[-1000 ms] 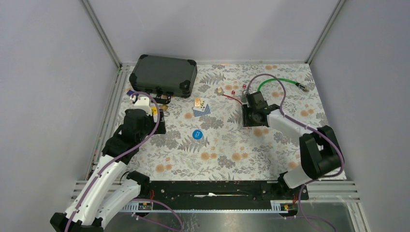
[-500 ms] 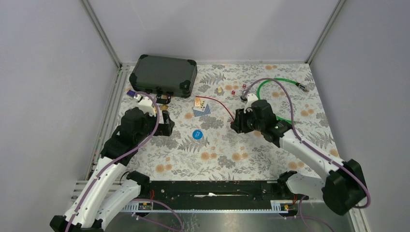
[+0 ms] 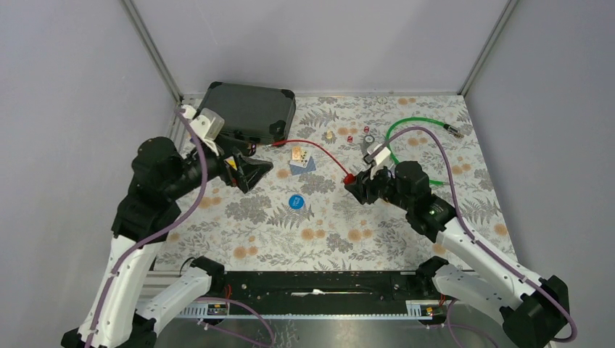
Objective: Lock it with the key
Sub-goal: Pick up the lock from the center of the board.
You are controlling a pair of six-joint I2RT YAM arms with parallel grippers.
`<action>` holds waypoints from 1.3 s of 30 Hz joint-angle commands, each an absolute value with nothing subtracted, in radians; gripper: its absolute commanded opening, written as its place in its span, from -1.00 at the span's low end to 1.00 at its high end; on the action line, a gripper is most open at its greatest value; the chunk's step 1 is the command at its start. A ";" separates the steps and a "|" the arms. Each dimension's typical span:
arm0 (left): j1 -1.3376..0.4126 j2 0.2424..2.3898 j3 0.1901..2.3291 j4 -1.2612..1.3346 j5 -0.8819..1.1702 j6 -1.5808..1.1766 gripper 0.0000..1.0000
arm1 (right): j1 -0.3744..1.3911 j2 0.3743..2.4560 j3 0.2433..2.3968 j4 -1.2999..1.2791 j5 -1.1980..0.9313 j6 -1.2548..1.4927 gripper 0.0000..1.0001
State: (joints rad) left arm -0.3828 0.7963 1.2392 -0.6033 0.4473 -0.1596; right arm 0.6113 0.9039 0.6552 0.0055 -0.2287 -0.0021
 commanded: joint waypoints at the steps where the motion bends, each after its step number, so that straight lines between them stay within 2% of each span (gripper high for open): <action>1: -0.385 0.810 1.362 -0.622 0.607 -0.107 0.98 | 0.621 0.864 0.713 0.045 -0.330 -0.229 -1.00; 5: -0.385 0.830 1.368 -0.601 0.635 -0.105 0.98 | 0.623 0.855 0.747 -0.038 -0.448 -0.409 -1.00; 9: -0.389 0.879 1.383 -0.601 0.699 -0.113 0.98 | 0.622 0.804 0.730 -0.117 -0.654 -0.704 -1.00; 12: -0.421 0.918 1.381 -0.603 0.733 -0.111 0.98 | 0.622 0.753 0.718 -0.120 -0.813 -0.823 -1.00; 16: -0.596 0.995 1.357 -0.624 0.663 -0.082 0.96 | 0.622 0.760 0.748 -0.130 -0.935 -0.859 -1.00; 20: -0.745 1.062 1.333 -0.653 0.592 -0.052 0.91 | 0.623 0.781 0.776 -0.190 -0.944 -0.878 -1.00; 34: -0.834 1.166 1.263 -0.598 0.640 -0.091 0.51 | 0.623 0.708 0.713 -0.149 -0.888 -0.880 -1.00; 39: -0.838 1.209 1.264 -0.587 0.674 -0.112 0.10 | 0.623 0.703 0.705 -0.118 -0.882 -0.862 -1.00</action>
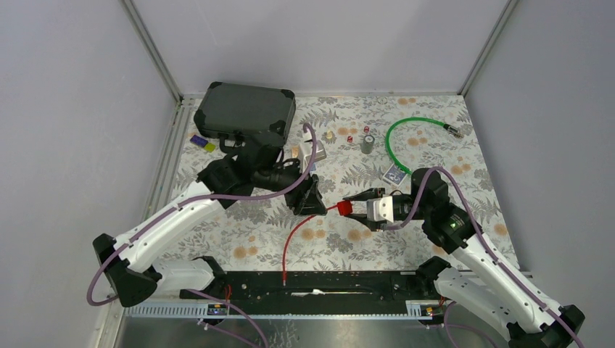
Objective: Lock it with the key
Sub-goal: Pick up the lock from the center of the board.
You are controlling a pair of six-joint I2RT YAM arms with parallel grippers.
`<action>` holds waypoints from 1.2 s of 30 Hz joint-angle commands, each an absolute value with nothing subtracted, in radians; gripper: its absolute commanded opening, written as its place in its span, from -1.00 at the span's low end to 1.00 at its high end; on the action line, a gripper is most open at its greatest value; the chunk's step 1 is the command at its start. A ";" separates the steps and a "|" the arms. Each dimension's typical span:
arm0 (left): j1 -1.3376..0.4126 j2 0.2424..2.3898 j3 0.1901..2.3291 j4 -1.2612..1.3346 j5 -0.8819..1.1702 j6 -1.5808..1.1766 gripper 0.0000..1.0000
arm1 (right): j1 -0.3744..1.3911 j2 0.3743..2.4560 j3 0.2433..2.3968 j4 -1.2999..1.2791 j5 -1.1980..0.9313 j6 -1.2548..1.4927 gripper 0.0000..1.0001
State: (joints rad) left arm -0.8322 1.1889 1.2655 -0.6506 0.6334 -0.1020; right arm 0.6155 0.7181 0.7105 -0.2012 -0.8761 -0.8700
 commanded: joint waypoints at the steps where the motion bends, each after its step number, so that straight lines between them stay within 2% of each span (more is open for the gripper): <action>1: -0.841 1.213 1.264 -0.586 0.675 -0.112 0.02 | 0.622 0.703 0.703 -0.112 -0.879 -0.859 -1.00; 4: -0.842 1.220 1.259 -0.583 0.679 -0.110 -0.31 | 0.623 0.695 0.694 -0.096 -0.871 -0.853 -1.00; 6: -0.844 1.221 1.253 -0.577 0.686 -0.109 -0.42 | 0.622 0.690 0.688 -0.085 -0.862 -0.849 -1.00; 16: -0.844 1.223 1.233 -0.575 0.739 -0.109 -0.29 | 0.623 0.683 0.676 -0.063 -0.800 -0.850 -1.00; 17: -0.844 1.222 1.233 -0.575 0.741 -0.108 -0.36 | 0.622 0.682 0.675 -0.062 -0.796 -0.851 -1.00; 18: -0.844 1.221 1.233 -0.575 0.740 -0.107 -0.52 | 0.623 0.681 0.674 -0.063 -0.793 -0.851 -1.00; 20: -0.843 1.220 1.235 -0.575 0.728 -0.108 -0.95 | 0.622 0.681 0.672 -0.060 -0.792 -0.850 -1.00; 21: -0.843 1.220 1.236 -0.575 0.717 -0.109 -1.00 | 0.623 0.680 0.669 -0.051 -0.790 -0.845 -0.91; 23: -0.844 1.217 1.236 -0.572 0.679 -0.110 -1.00 | 0.622 0.670 0.651 0.003 -0.768 -0.803 -0.44; 25: -0.842 1.208 1.232 -0.553 0.619 -0.130 -1.00 | 0.622 0.656 0.625 0.077 -0.734 -0.747 -0.09; 27: -0.841 1.193 1.224 -0.527 0.542 -0.159 -1.00 | 0.623 0.643 0.598 0.155 -0.683 -0.667 0.20; 29: -0.831 1.170 1.212 -0.479 0.459 -0.199 -1.00 | 0.622 0.634 0.573 0.243 -0.621 -0.568 0.39; 31: -0.806 1.141 1.191 -0.433 0.390 -0.254 -1.00 | 0.622 0.627 0.552 0.309 -0.583 -0.478 0.93; 34: -0.747 1.080 1.132 -0.310 0.334 -0.356 -1.00 | 0.621 0.624 0.526 0.405 -0.527 -0.331 0.99; 36: -0.732 1.034 1.094 -0.258 0.208 -0.430 -1.00 | 0.623 0.636 0.519 0.469 -0.482 -0.193 0.99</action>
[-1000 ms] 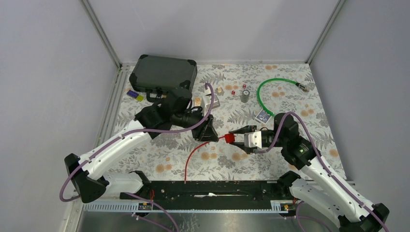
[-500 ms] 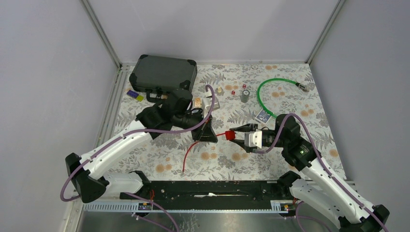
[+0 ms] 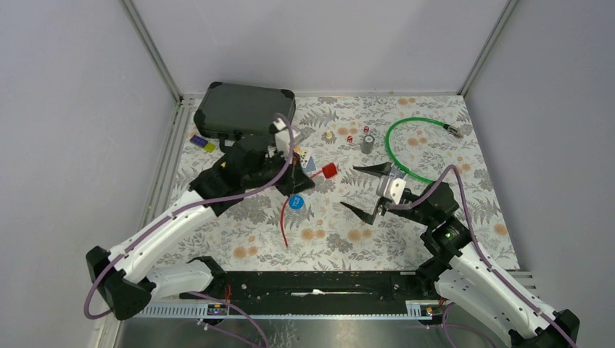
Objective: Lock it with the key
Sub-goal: Pick up the lock from the center of the board.
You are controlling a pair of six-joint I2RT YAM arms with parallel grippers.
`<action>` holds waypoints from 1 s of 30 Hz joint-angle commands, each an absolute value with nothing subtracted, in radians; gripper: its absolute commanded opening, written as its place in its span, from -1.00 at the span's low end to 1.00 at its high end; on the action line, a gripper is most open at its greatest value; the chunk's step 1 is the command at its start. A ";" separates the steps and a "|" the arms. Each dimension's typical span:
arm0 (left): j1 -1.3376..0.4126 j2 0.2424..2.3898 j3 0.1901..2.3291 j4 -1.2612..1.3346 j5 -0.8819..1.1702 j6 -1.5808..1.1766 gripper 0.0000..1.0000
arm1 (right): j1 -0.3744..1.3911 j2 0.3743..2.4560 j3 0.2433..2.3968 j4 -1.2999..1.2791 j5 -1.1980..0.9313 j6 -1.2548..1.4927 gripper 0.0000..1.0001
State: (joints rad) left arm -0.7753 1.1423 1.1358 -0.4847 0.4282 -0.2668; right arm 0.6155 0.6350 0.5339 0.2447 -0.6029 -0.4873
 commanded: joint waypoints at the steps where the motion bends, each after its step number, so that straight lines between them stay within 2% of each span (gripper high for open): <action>1: -0.731 1.014 1.086 -0.244 0.122 -0.469 -1.00 | 0.622 0.650 0.522 0.498 -0.450 -0.113 0.99; 5: -0.731 0.990 1.123 -0.336 -0.278 -0.681 -1.00 | 0.623 0.770 0.628 0.433 -0.255 0.271 0.99; 8: -0.731 1.023 1.198 -0.482 -0.464 -0.805 -1.00 | 0.622 0.929 0.798 0.234 -0.287 0.392 0.99; 11: -0.732 1.052 1.241 -0.584 -0.548 -0.918 -1.00 | 0.668 1.043 0.854 0.235 -0.326 0.420 0.99; 16: -0.738 1.092 1.284 -0.750 -0.667 -1.063 -1.00 | 0.848 1.077 0.824 0.374 -0.181 0.324 0.99; 21: -0.740 1.110 1.273 -0.781 -0.663 -1.108 -1.00 | 0.949 1.117 0.808 0.489 -0.170 0.269 0.99; 23: -0.742 1.116 1.269 -0.781 -0.653 -1.112 -1.00 | 0.984 1.145 0.821 0.501 -0.147 0.248 0.86; 27: -0.745 1.124 1.268 -0.780 -0.639 -1.118 -1.00 | 1.032 1.219 0.851 0.504 -0.113 0.214 0.48; 30: -0.748 1.132 1.275 -0.779 -0.631 -1.116 -1.00 | 1.059 1.261 0.852 0.527 -0.081 0.172 0.34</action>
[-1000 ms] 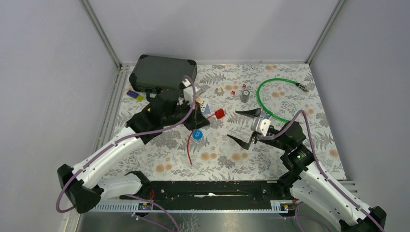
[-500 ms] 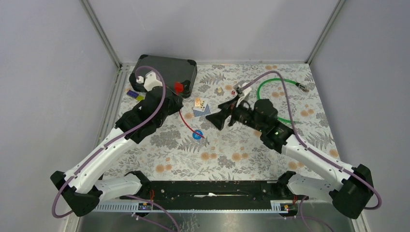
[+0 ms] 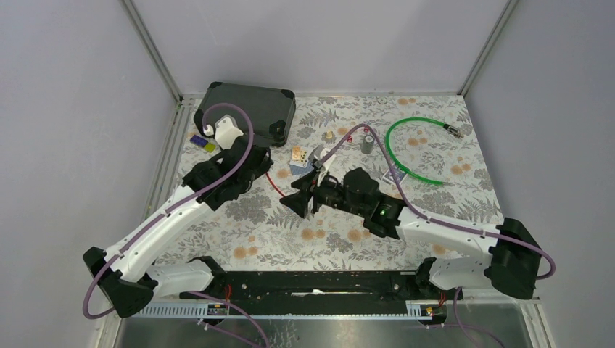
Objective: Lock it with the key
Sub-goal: Pick up the lock from the center of the board.
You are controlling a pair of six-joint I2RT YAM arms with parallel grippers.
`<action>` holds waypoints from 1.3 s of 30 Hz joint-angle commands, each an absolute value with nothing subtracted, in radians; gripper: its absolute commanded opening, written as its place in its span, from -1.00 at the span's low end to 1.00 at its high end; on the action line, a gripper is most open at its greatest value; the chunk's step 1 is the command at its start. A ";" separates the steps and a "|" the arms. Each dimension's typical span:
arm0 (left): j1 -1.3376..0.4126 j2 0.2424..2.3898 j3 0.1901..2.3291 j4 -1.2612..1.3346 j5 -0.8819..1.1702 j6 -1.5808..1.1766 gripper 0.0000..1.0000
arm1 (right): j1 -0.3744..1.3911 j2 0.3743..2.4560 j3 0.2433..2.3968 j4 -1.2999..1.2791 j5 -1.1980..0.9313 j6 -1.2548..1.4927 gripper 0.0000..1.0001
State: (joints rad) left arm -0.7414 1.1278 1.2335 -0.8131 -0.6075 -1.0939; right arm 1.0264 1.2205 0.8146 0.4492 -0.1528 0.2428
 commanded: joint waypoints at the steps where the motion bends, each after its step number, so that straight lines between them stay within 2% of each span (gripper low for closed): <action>1: -0.750 1.136 1.277 -0.779 -0.627 -1.114 -1.00 | 1.062 1.270 0.854 0.530 -0.076 0.165 0.31; 6: -0.753 1.150 1.279 -0.774 -0.610 -1.111 -1.00 | 1.066 1.314 0.864 0.545 -0.082 0.162 0.16; 9: -0.754 1.151 1.270 -0.760 -0.596 -1.108 -1.00 | 1.066 1.334 0.867 0.555 -0.075 0.160 -0.16; 10: -0.755 1.150 1.269 -0.759 -0.593 -1.108 -1.00 | 1.066 1.341 0.869 0.555 -0.069 0.160 -0.21; 15: -0.754 1.146 1.262 -0.748 -0.585 -1.108 -1.00 | 1.066 1.367 0.878 0.556 -0.082 0.156 -0.15; 16: -0.754 1.144 1.260 -0.743 -0.584 -1.108 -1.00 | 1.066 1.368 0.875 0.561 -0.084 0.155 -0.23; 21: -0.754 1.135 1.249 -0.697 -0.555 -1.057 -1.00 | 1.066 1.351 0.866 0.561 -0.080 0.127 -1.00; 22: -0.753 1.126 1.242 -0.676 -0.542 -1.024 -0.89 | 1.067 1.337 0.863 0.552 -0.070 0.123 -1.00; 23: -0.753 1.116 1.235 -0.658 -0.535 -0.987 -0.63 | 1.067 1.320 0.861 0.540 -0.066 0.115 -1.00; 24: -0.753 1.102 1.226 -0.636 -0.529 -0.942 -0.30 | 1.066 1.301 0.861 0.523 -0.060 0.108 -1.00; 26: -0.751 1.062 1.198 -0.569 -0.493 -0.820 0.52 | 1.066 1.260 0.870 0.456 -0.049 0.092 -1.00; 27: -0.751 1.037 1.187 -0.542 -0.477 -0.760 0.82 | 1.066 1.236 0.880 0.412 -0.039 0.085 -1.00; 28: -0.749 1.000 1.174 -0.516 -0.454 -0.706 0.96 | 1.067 1.214 0.889 0.363 -0.033 0.075 -1.00; 39: -0.731 0.633 0.918 -0.144 -0.086 -0.287 0.98 | 1.063 1.030 1.005 -0.136 -0.200 -0.028 -1.00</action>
State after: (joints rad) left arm -0.7353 0.7067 0.9833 -0.3481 -0.2649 -0.4728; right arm 1.0641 1.0920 0.9340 0.0212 -0.1162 0.0334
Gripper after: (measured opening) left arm 0.986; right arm 0.049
